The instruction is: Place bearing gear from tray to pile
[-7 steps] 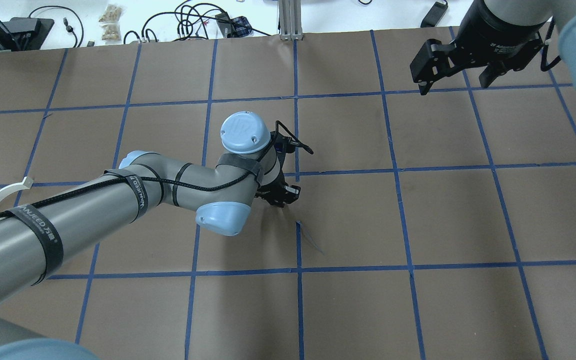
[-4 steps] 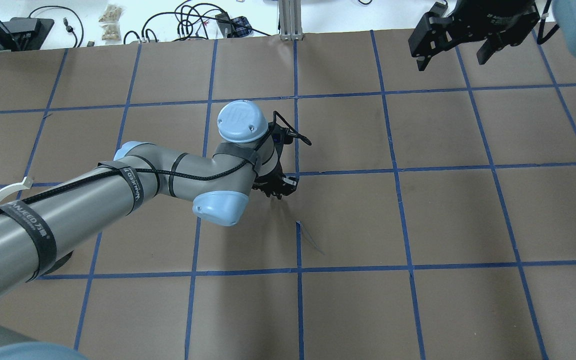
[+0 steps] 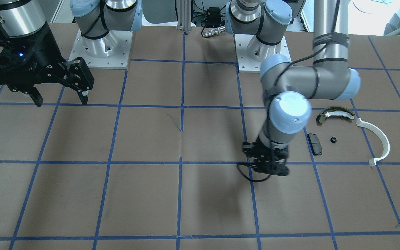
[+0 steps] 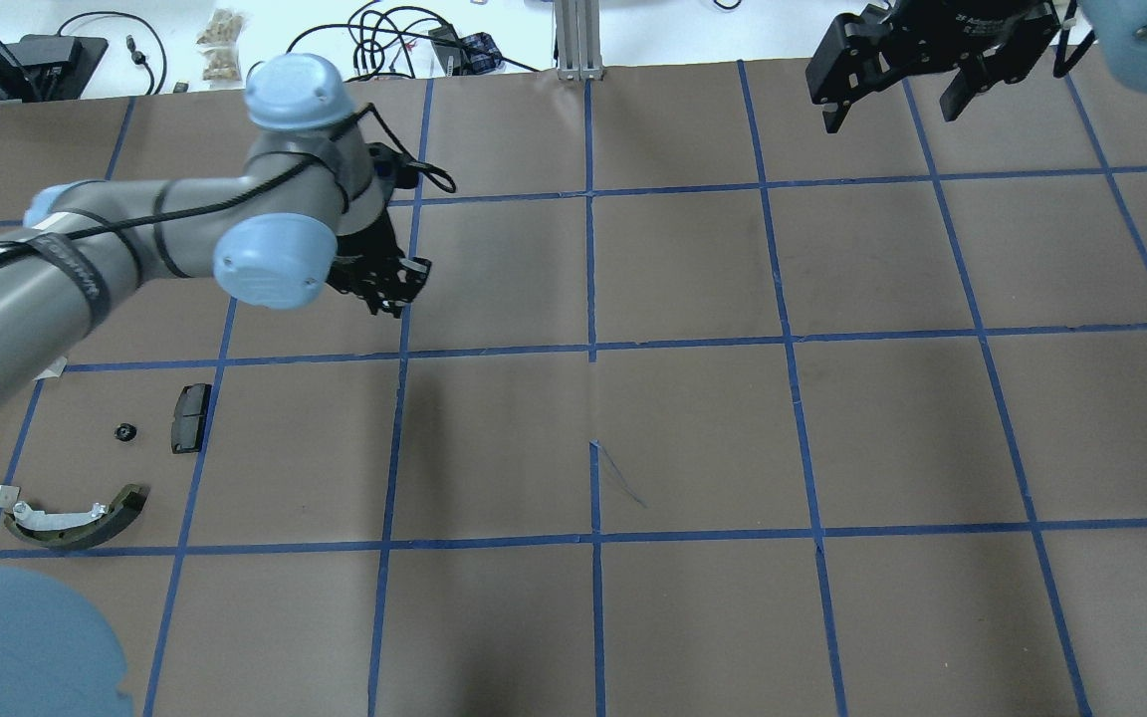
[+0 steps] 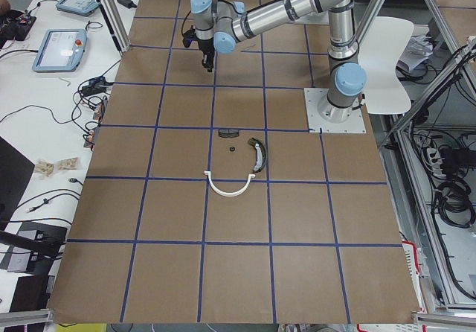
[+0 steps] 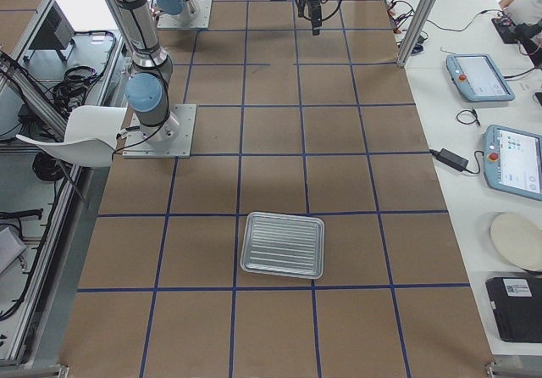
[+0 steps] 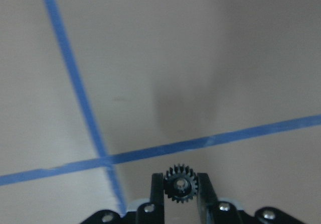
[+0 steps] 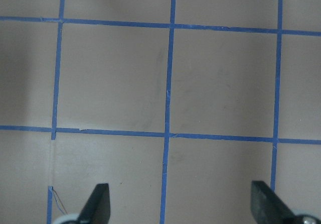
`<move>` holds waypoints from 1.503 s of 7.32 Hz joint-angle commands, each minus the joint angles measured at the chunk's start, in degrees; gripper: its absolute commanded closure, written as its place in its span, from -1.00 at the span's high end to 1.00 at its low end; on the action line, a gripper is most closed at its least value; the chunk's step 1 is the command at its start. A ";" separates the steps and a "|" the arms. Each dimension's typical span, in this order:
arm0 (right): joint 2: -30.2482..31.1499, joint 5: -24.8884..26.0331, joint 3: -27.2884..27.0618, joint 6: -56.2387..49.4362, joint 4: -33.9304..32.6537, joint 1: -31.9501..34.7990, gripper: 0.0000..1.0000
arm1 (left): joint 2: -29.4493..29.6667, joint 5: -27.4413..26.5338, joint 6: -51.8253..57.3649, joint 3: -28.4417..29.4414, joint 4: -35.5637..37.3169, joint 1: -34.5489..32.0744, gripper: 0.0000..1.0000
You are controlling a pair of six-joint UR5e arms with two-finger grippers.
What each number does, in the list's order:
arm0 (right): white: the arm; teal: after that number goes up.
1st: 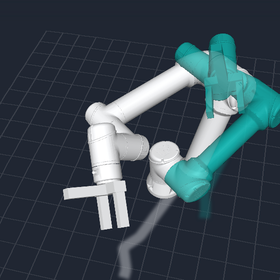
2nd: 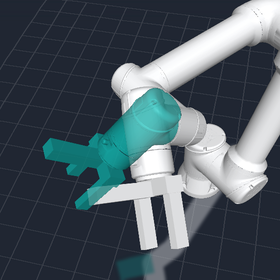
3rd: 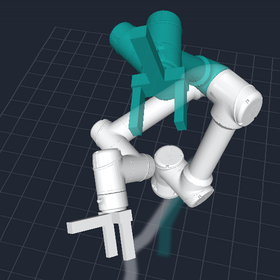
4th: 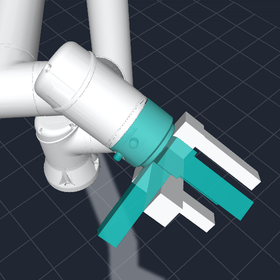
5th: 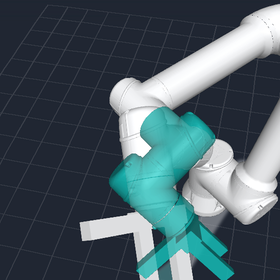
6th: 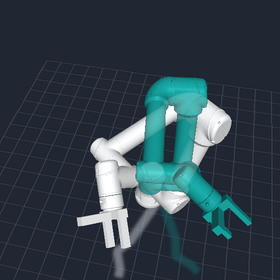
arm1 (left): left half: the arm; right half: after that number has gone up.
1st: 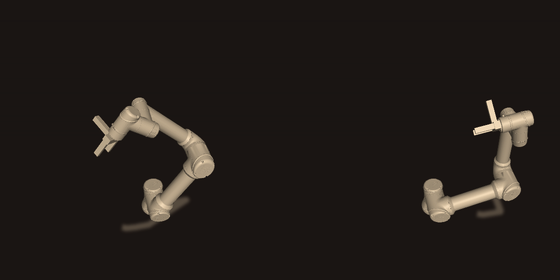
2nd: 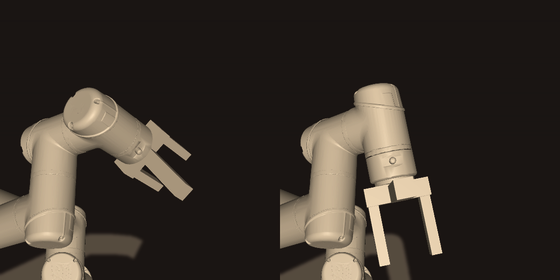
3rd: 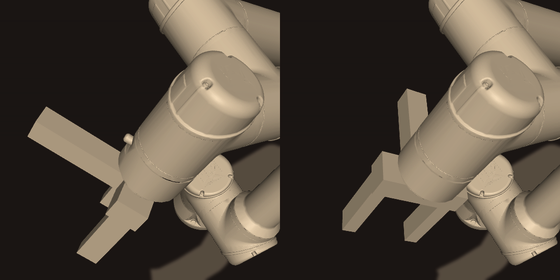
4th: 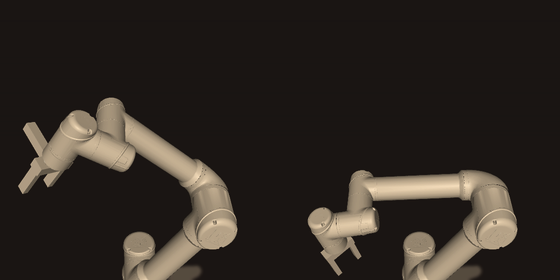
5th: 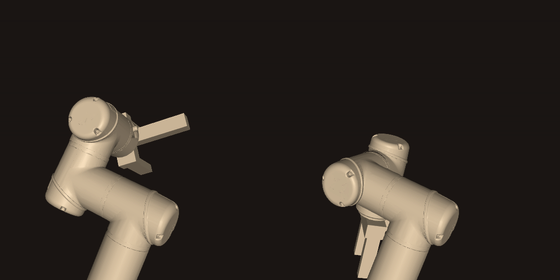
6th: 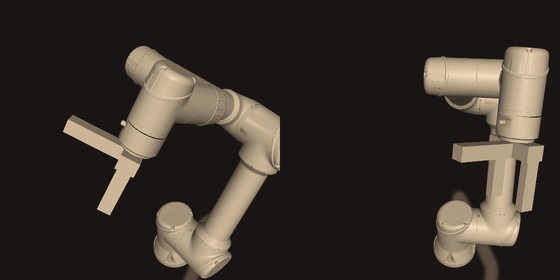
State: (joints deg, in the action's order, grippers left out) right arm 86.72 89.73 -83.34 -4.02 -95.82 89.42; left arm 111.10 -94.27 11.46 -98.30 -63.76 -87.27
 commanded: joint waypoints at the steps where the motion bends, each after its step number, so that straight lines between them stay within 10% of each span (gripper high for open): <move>1: 1.17 0.00 -2.61 0.06 -0.16 -0.03 1.00 | -0.44 -1.70 12.04 -0.30 -1.28 16.10 -1.00; 4: 2.14 0.00 -2.97 0.24 0.80 0.05 1.00 | 0.78 -1.80 22.68 -3.56 2.39 29.85 -1.00; 11: 2.14 0.00 -3.06 0.15 0.81 0.05 1.00 | 0.79 -5.05 26.85 -9.54 4.96 33.74 -1.00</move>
State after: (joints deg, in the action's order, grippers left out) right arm 88.86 89.74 -86.34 -3.83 -95.00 89.47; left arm 112.07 -98.95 37.51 -107.65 -58.74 -54.21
